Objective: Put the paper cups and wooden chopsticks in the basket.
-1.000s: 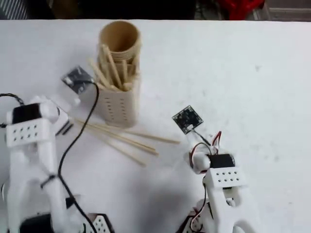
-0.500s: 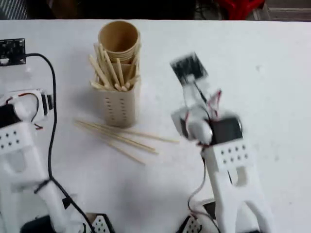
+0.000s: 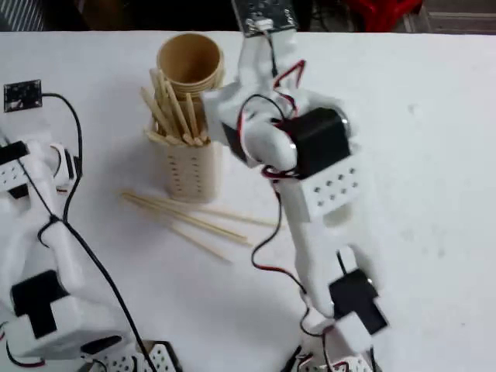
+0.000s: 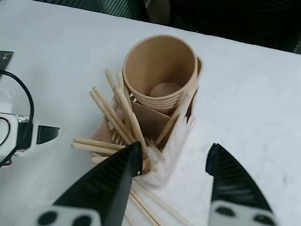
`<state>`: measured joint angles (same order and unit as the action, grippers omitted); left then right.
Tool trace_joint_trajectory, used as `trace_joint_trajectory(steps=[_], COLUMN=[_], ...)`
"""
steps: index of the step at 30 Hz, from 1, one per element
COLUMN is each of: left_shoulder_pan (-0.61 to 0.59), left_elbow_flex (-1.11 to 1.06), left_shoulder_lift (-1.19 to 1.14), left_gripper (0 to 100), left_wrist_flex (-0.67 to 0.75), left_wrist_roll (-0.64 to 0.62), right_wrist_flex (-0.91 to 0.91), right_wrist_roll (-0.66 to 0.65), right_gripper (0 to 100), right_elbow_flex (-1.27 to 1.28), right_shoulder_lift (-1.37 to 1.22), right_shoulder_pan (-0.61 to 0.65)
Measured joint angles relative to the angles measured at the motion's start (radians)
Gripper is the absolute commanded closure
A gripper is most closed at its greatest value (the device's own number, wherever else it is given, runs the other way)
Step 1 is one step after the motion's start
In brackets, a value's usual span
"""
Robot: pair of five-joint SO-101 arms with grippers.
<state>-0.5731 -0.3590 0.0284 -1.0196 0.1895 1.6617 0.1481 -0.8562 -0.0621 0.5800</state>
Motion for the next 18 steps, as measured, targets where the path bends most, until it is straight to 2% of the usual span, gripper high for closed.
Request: trace_joint_trajectory(steps=[6,18], left_shoulder_pan=[0.002,-0.005], left_elbow_flex=[0.002,0.002], left_shoulder_lift=[-0.052,-0.052], left_gripper=[83,83], left_wrist_flex=[0.026,0.026], left_wrist_roll=[0.000,0.000], right_wrist_flex=[0.003,0.049], right_wrist_roll=[0.002,0.002], right_gripper=[76.6,76.5], right_elbow_flex=[-0.038,-0.041], right_shoulder_lift=[-0.143,-0.238], right_shoulder_pan=[0.055,0.057])
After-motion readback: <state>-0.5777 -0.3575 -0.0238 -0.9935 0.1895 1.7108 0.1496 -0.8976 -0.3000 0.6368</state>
